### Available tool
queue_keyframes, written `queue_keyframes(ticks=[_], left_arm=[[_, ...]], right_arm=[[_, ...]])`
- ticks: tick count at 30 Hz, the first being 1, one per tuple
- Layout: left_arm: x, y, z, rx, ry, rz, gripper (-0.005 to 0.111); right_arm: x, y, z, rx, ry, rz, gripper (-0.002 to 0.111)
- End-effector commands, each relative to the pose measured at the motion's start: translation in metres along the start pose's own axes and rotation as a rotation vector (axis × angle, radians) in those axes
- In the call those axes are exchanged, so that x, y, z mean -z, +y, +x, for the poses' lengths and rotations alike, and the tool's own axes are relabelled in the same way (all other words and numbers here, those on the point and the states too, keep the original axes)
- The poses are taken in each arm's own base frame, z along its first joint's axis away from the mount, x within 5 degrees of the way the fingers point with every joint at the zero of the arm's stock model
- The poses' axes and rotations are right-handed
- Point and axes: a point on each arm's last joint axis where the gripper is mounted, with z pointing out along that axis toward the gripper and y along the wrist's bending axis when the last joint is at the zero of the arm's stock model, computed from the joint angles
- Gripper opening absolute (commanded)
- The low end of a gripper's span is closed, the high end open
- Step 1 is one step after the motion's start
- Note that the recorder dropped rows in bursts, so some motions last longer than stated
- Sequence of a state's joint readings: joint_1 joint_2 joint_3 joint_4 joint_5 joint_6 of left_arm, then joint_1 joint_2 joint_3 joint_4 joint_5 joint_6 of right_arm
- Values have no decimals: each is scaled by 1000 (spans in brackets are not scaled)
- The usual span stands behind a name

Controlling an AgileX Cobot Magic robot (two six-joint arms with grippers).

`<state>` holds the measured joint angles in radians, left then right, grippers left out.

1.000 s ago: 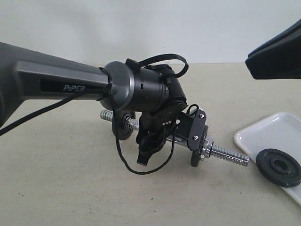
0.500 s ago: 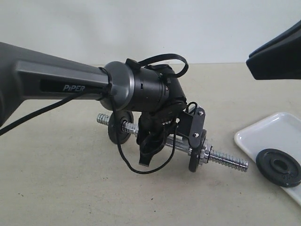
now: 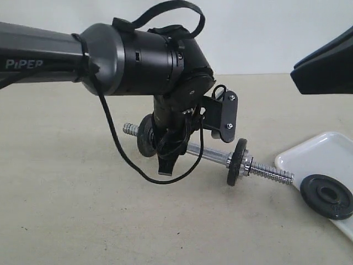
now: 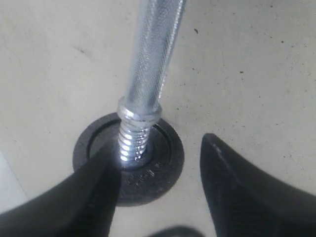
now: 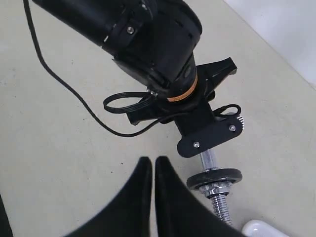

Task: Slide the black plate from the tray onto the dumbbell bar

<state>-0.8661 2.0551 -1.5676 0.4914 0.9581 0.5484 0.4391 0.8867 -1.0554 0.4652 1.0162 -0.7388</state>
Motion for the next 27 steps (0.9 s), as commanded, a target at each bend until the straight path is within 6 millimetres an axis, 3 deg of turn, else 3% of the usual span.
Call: queue_keyframes(ticks=[1, 6, 9, 13, 19, 22, 27], left_arm=[[24, 3, 3, 301, -50, 6, 46], [65, 10, 11, 902, -168, 59, 46], [86, 13, 10, 1166, -286, 141, 46], [97, 14, -4, 1524, -428, 339, 46], [67, 18, -23, 1880, -458, 409, 46], [47, 19, -20, 2167, -381, 364, 46], [38, 17, -14, 2351, -298, 286, 46]], right_arm=[[2, 0, 0, 8, -2, 6, 0], [2, 0, 0, 13, 2, 9, 0], [2, 0, 0, 13, 3, 8, 0], [2, 1, 1, 11, 13, -1, 0], [2, 5, 6, 9, 73, -50, 0], [3, 7, 10, 11, 110, -62, 0], [3, 2, 15, -12, 169, -7, 0]])
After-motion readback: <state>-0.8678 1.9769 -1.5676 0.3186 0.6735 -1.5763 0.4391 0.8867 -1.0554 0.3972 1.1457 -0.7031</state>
